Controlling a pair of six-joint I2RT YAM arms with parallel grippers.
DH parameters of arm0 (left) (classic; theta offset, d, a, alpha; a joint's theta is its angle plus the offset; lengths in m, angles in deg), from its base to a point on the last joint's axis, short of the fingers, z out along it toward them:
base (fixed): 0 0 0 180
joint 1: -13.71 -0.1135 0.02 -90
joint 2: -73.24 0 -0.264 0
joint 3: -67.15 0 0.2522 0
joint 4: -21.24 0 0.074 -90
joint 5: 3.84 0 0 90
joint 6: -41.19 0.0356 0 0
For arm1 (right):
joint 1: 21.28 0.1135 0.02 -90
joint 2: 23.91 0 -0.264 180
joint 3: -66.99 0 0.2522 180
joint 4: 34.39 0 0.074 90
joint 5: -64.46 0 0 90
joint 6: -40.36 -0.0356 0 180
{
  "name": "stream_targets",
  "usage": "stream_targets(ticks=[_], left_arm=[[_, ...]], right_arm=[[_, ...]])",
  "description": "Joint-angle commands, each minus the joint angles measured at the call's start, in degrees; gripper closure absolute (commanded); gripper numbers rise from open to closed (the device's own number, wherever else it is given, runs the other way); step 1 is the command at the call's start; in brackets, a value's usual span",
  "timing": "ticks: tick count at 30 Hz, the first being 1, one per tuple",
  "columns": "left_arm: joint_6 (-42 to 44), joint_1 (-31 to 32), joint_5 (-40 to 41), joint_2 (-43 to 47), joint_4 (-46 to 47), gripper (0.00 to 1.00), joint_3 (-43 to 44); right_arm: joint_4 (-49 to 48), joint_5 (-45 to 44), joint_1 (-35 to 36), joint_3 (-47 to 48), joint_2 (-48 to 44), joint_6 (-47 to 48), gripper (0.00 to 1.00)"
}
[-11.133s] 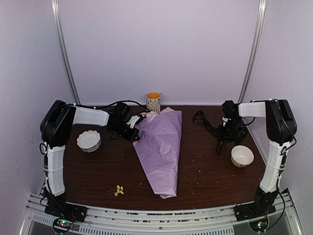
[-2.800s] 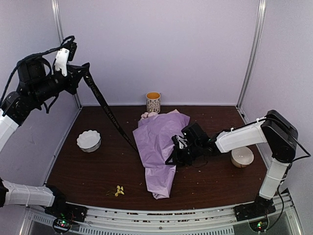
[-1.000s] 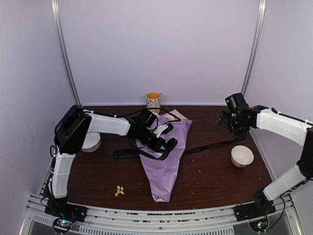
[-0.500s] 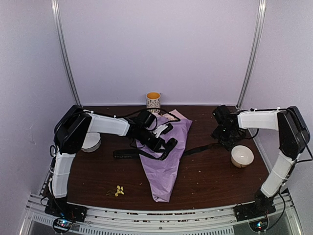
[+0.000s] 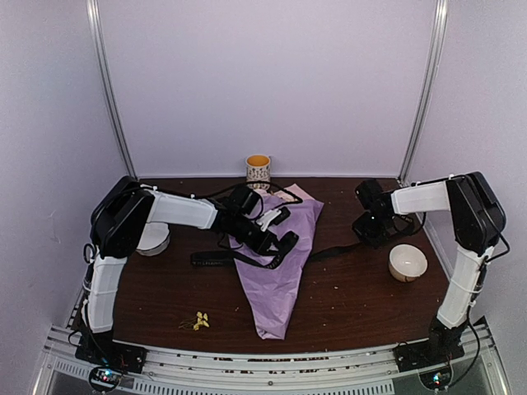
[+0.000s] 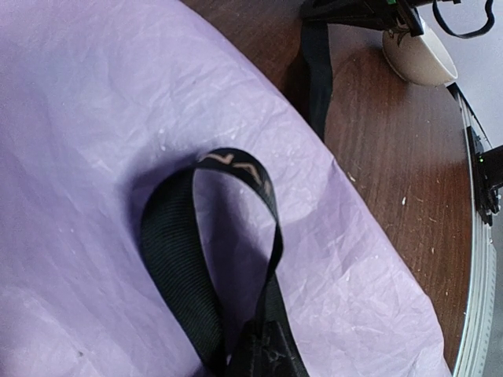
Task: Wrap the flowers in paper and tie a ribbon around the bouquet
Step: Pick up the right side of the ribbon from the corner of the board, then place the folded bouquet with the ribbon.
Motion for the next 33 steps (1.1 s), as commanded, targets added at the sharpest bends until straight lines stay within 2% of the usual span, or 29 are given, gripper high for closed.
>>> stream_targets(ticks=[1,5,10,12,15,17,20,24,28,31,33], left_arm=[[0.7,-1.4,0.1,0.2,0.9,1.0,-0.1],[-0.1,-1.6,-0.8,-0.1,2.0,1.0,-0.3],[-0.9,-1.7,-1.7,0.0,2.8,1.0,-0.4],[-1.0,-1.7,-1.9,0.0,3.1,1.0,-0.4],[-2.4,-2.0,-3.6,0.6,5.1,1.0,-1.0],[-4.0,-2.5,-4.7,1.9,8.1,1.0,-2.6],[-6.4,-3.3,-5.4,4.3,12.7,1.0,-5.4],[-12.6,-4.3,-7.4,7.4,23.3,1.0,-10.4],[-22.1,-6.4,-7.7,11.1,40.4,1.0,-18.8],[-21.5,-7.6,-4.5,15.1,41.7,1.0,-23.1],[-18.4,-7.7,-1.4,18.2,39.4,1.0,-25.3]], right_arm=[[-5.0,2.4,-1.4,-2.4,-1.5,2.4,1.0],[-2.2,-7.4,-0.1,2.0,-7.7,14.3,1.0],[0.5,-23.9,11.1,8.6,-16.4,36.5,1.0],[-5.0,-21.8,17.1,7.0,-19.6,47.1,1.0],[-20.9,-7.3,25.6,1.6,-23.8,57.4,1.0],[-31.1,3.4,26.9,-3.3,-25.4,57.0,1.0],[-46.8,12.5,26.7,-11.2,-25.2,51.3,1.0],[-47.2,17.7,26.3,-10.1,-18.2,47.9,1.0],[-48.1,22.3,25.6,-7.0,-11.7,44.7,1.0],[-52.1,24.0,23.6,-5.6,-8.0,41.2,1.0],[-50.4,24.4,22.8,-2.0,-5.0,40.7,1.0]])
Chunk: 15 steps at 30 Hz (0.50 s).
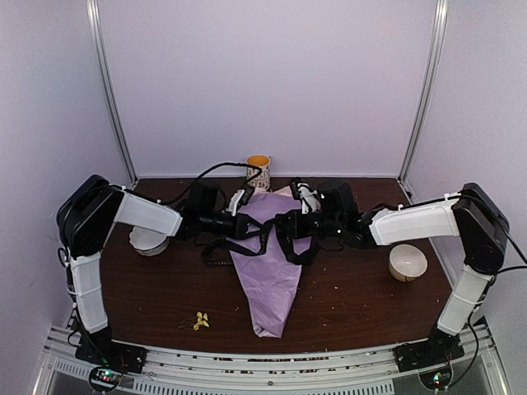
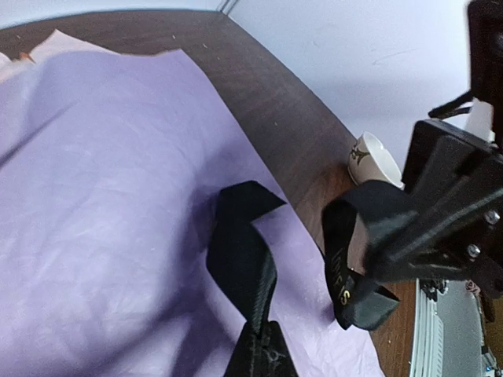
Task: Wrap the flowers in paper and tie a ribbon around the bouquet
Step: Place the folded bouquet with the ribbon.
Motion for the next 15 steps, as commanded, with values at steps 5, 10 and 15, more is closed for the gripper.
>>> stream_targets(ticks=[5,10,15], left_arm=[[5.4,-0.8,9.3,15.0,9.1,1.0,-10.9],[14.7,0.2,9.2,25.5,12.3,1.0,-16.9],[19.6,0.7,3.0,26.7,12.9,1.0,-15.5]], right_arm=[[-0.8,8.7,-2.1,17.5,11.9,-5.0,1.0],[-3.1,13.2,-1.2,22.1,16.8,-10.1,0.97],[3.0,17.3,1.2,26.1,17.5,-5.7,0.76]])
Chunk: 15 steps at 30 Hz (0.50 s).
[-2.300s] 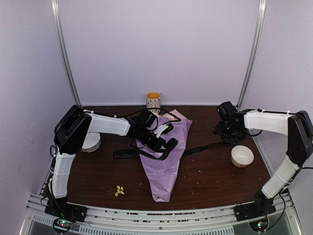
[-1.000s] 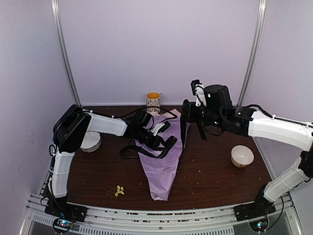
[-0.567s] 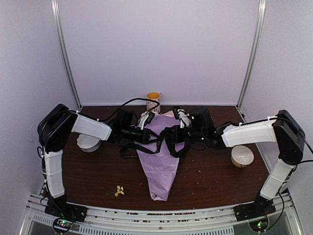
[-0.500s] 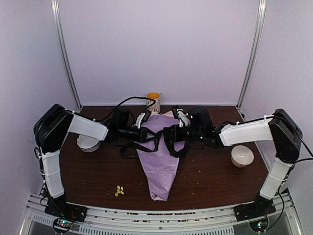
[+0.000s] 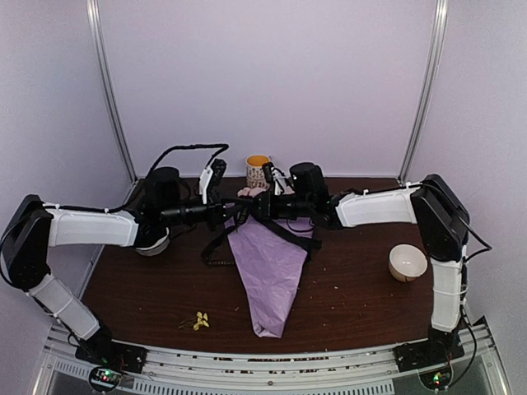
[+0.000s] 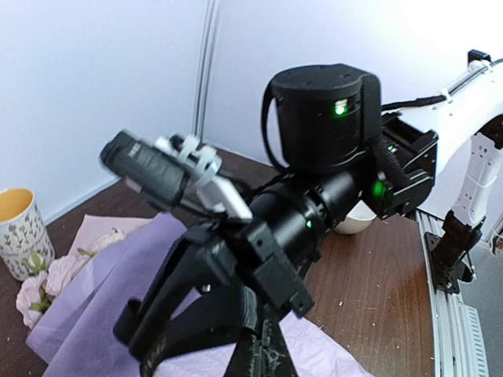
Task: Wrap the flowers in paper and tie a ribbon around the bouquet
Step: Place the folded bouquet with the ribbon.
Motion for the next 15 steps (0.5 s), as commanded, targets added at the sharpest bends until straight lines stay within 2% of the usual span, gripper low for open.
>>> stream_targets(ticks=[1,4,6,12,15], left_arm=[[6.3,0.6,-4.7,0.1,4.8,1.0,1.1],[6.3,0.8,-5.0,-0.3,5.5,1.0,2.0],[6.4,0.8,-5.1,-0.8,5.3,1.0,2.6],[6.4,0.8,-4.1,-2.0,5.4,1.0,3.4],[6.3,0.8,-4.2,-2.7,4.7,1.0,4.1]], right_arm=[[2.9,6.8,1.7,2.8,-0.5,1.3,0.71],[1.6,7.0,0.9,-0.8,-4.8,0.8,0.57],[2.0,6.4,0.4,-2.9,-7.6,1.0,0.51],[6.5,3.9,-0.6,-5.2,-12.5,0.0,0.41],[9.2,1.7,-0.6,-5.6,-13.5,0.6,0.39]])
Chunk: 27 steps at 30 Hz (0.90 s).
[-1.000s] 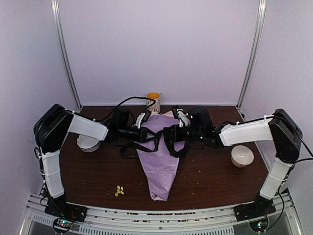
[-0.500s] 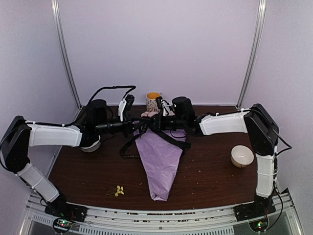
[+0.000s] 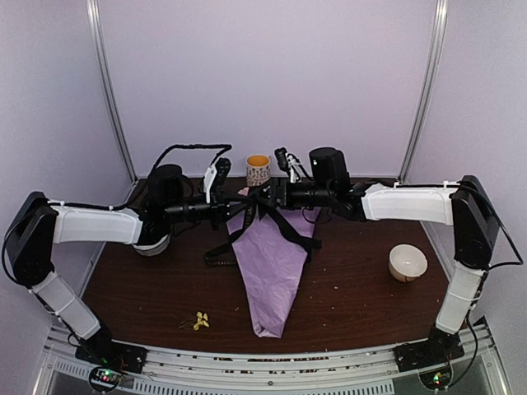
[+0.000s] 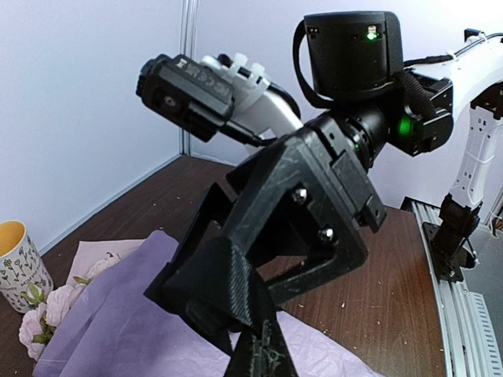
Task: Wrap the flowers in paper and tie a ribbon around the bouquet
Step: Place the folded bouquet with the ribbon.
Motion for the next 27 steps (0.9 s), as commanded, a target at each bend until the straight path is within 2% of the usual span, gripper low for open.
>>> stream_targets(ticks=[1,6,10,12,13,15,18,22,27], left_arm=[[1.0,0.3,-0.4,-1.5,2.1,1.0,2.5],[-0.2,0.3,-1.5,-1.0,5.3,1.0,1.3],[-0.1,0.3,-0.8,1.4,9.3,1.0,-1.9],[0.1,0.3,0.3,2.7,10.9,1.0,-3.9],[0.1,0.4,0.5,2.9,11.1,1.0,-4.2],[-0.1,0.4,0.0,2.4,10.8,1.0,-3.8],[-0.9,0.3,-0.4,1.3,10.9,1.0,-2.8],[-0.8,0.3,1.1,1.1,8.6,1.0,-1.8],[-0.3,0.4,0.8,0.2,6.7,1.0,-0.4]], right_arm=[[4.5,-3.7,0.0,-1.0,-2.3,0.6,0.4],[10.8,-3.5,1.6,3.2,1.6,2.0,0.41],[27.7,-9.2,5.7,10.0,3.7,11.7,0.41],[31.4,-12.2,5.8,8.9,2.7,12.9,0.4],[30.9,-14.3,5.8,6.6,1.5,12.8,0.38],[28.6,-16.9,5.9,3.7,-0.7,12.9,0.27],[27.4,-14.8,6.0,2.1,-2.3,14.5,0.17],[22.6,-12.4,5.6,-3.0,-7.0,16.2,0.19],[4.9,-1.9,4.5,-13.2,-13.3,13.9,0.24]])
